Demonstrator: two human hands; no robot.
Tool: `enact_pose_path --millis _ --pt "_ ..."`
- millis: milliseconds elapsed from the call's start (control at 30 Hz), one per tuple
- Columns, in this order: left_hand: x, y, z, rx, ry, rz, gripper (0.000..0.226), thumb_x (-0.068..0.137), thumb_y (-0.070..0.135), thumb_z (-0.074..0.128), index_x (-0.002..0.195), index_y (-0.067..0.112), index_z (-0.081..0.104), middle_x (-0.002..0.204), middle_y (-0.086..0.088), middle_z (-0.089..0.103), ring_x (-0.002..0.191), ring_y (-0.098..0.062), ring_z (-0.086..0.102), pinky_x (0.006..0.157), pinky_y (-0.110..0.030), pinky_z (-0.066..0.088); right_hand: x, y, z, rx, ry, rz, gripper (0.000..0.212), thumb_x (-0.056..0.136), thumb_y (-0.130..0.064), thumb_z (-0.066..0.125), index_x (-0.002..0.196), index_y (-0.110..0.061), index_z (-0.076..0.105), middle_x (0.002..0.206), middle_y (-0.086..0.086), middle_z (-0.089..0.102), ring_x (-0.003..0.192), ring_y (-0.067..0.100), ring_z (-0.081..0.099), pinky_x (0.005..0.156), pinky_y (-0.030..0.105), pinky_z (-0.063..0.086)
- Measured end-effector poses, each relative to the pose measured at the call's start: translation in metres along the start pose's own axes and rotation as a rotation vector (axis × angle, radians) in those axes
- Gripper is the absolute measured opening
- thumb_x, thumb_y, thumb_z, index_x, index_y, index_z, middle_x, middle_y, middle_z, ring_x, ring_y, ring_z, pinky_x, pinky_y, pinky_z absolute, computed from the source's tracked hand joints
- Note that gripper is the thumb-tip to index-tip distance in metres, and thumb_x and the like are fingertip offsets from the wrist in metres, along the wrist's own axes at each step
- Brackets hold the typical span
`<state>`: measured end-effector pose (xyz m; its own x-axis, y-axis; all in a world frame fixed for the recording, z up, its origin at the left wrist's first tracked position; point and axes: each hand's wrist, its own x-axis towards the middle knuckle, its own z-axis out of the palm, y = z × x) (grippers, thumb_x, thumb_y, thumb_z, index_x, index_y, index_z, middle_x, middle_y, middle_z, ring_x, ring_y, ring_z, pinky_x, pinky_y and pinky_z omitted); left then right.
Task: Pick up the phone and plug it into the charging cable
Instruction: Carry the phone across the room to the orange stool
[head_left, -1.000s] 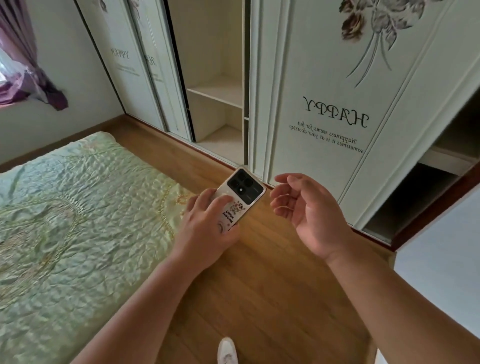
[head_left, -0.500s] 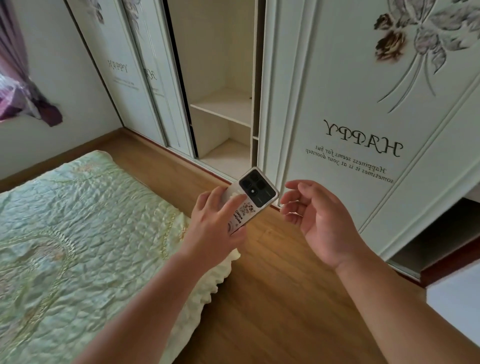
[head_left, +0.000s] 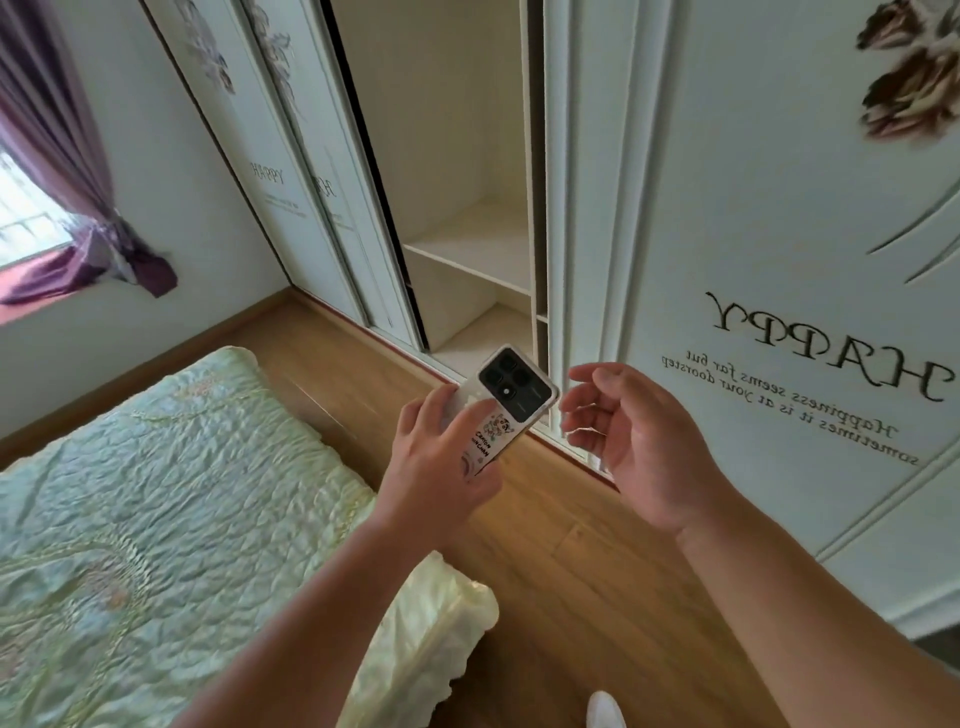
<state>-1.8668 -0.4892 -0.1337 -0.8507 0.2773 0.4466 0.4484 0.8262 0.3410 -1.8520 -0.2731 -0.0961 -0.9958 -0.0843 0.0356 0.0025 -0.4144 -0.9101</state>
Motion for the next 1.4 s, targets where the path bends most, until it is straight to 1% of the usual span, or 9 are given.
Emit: enact_pose_path --millis 100,233,500,633,800,900,1033,1233,1400 --pt "0.043 -0.003 0.016 0.064 0.013 -0.031 0.06 0.073 0.039 0.066 0.129 0.035 0.045 0.138 -0.009 0.042 0.12 -0.03 0.033 0.088 -0.055 0.047 0.05 -0.018 -0.024 -0.015 -0.054 0.009 0.024 0.087 -0.029 0.055 0.099 -0.015 0.07 0.082 0.007 0.07 0.076 0.02 0.064 0.07 0.034 0.051" --pt "0.083 -0.009 0.03 0.127 0.02 -0.034 0.058 0.074 0.042 0.062 0.129 0.034 0.044 0.138 -0.008 0.041 0.12 -0.031 0.033 0.086 -0.055 0.048 0.102 -0.031 -0.037 -0.018 -0.089 0.009 0.026 0.088 -0.029 0.054 0.102 -0.011 0.067 0.081 0.007 0.069 0.075 0.02 0.063 0.071 0.036 0.049" --pt "0.15 -0.053 0.05 0.202 -0.019 -0.032 0.063 0.074 0.038 0.068 0.132 0.033 0.044 0.139 -0.01 0.04 0.122 -0.035 0.035 0.087 -0.061 0.048 0.194 -0.018 -0.033 0.01 -0.162 0.053 0.027 0.085 -0.031 0.058 0.102 -0.012 0.068 0.082 0.008 0.07 0.074 0.02 0.063 0.068 0.034 0.05" --pt "0.185 -0.099 0.066 0.172 -0.014 -0.068 0.062 0.075 0.036 0.07 0.132 0.031 0.046 0.139 -0.012 0.041 0.121 -0.035 0.035 0.088 -0.06 0.047 0.25 0.001 -0.018 -0.005 -0.161 0.097 0.025 0.086 -0.029 0.057 0.101 -0.012 0.068 0.082 0.008 0.07 0.074 0.021 0.063 0.067 0.033 0.051" --pt "0.238 -0.175 0.084 0.162 0.029 -0.082 0.063 0.074 0.037 0.071 0.132 0.032 0.046 0.136 -0.008 0.041 0.118 -0.029 0.032 0.087 -0.054 0.047 0.34 0.018 0.015 -0.043 -0.155 0.122 0.023 0.09 -0.024 0.053 0.101 -0.008 0.066 0.08 0.009 0.067 0.074 0.022 0.059 0.069 0.034 0.048" --pt "0.275 -0.226 0.082 0.165 0.045 -0.111 0.063 0.074 0.038 0.071 0.131 0.033 0.046 0.135 -0.008 0.041 0.118 -0.028 0.031 0.086 -0.053 0.048 0.4 0.023 0.045 -0.079 -0.162 0.127 0.021 0.097 -0.019 0.048 0.101 -0.007 0.064 0.079 0.009 0.065 0.075 0.023 0.059 0.072 0.036 0.046" --pt "0.313 -0.291 0.07 0.182 0.022 -0.163 0.062 0.074 0.043 0.065 0.132 0.034 0.045 0.135 -0.007 0.041 0.119 -0.029 0.032 0.086 -0.054 0.048 0.47 0.031 0.082 -0.096 -0.208 0.135 0.022 0.097 -0.018 0.046 0.104 -0.006 0.063 0.081 0.009 0.065 0.077 0.024 0.058 0.074 0.037 0.046" --pt "0.351 -0.361 0.052 0.198 0.069 -0.265 0.059 0.073 0.047 0.053 0.13 0.034 0.045 0.134 -0.01 0.044 0.117 -0.03 0.032 0.084 -0.054 0.047 0.552 0.052 0.121 -0.038 -0.265 0.164 0.022 0.088 -0.023 0.053 0.099 -0.009 0.065 0.076 0.007 0.067 0.07 0.02 0.06 0.068 0.034 0.045" --pt "0.381 -0.403 0.043 0.236 0.143 -0.289 0.06 0.073 0.045 0.056 0.13 0.03 0.047 0.133 -0.009 0.043 0.116 -0.031 0.034 0.08 -0.05 0.05 0.616 0.073 0.14 -0.015 -0.341 0.178 0.022 0.087 -0.025 0.055 0.098 -0.011 0.069 0.079 0.008 0.068 0.071 0.02 0.062 0.067 0.033 0.047"
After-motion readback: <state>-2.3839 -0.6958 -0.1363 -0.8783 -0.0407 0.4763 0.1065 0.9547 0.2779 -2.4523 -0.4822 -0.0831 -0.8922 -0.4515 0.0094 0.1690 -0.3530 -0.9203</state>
